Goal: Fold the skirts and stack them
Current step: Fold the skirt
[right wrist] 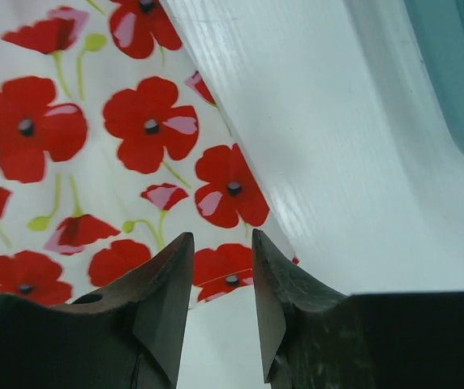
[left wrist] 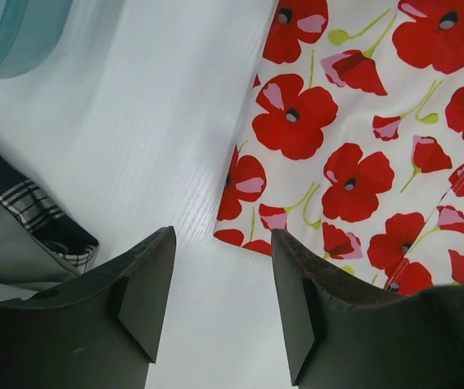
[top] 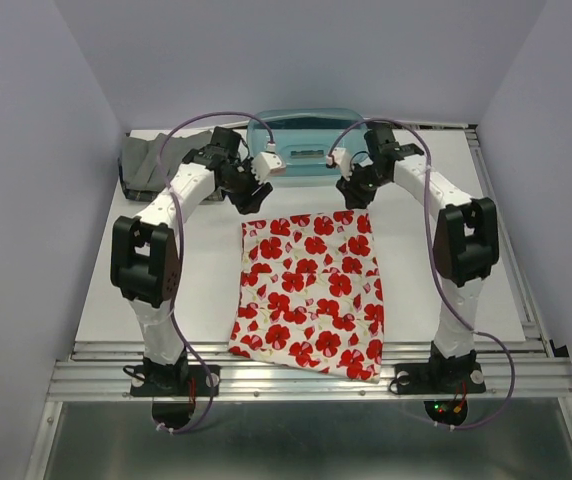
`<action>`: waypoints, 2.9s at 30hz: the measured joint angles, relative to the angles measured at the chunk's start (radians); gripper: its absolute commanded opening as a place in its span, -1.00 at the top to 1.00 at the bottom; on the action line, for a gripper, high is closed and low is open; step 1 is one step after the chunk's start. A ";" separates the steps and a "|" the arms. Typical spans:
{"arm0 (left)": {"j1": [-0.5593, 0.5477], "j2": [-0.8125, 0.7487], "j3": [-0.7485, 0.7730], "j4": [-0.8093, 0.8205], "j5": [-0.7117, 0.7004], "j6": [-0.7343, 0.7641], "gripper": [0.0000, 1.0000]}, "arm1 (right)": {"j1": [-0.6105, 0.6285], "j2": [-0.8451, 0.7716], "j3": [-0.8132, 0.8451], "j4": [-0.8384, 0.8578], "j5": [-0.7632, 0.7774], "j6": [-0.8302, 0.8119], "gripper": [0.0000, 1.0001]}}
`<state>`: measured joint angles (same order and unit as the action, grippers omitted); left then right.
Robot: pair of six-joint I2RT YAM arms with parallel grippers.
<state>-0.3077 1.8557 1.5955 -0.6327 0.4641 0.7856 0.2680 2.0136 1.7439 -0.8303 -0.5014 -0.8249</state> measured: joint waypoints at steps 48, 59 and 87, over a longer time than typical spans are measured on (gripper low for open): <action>0.036 0.255 0.150 0.047 -0.108 -0.002 1.00 | -0.026 0.160 0.037 0.211 0.210 -0.180 0.99; 0.048 0.109 0.185 0.125 -0.147 0.030 1.00 | -0.045 0.030 0.144 0.197 0.166 -0.156 0.99; -0.153 -0.636 -1.059 0.335 -0.171 0.297 0.46 | 0.327 -0.526 -0.939 0.355 0.196 0.019 0.99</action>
<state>-0.4603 1.2194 0.5362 -0.2981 0.2935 1.0828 0.5953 1.4879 0.8047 -0.4755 -0.3050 -0.8059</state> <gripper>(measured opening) 0.175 0.019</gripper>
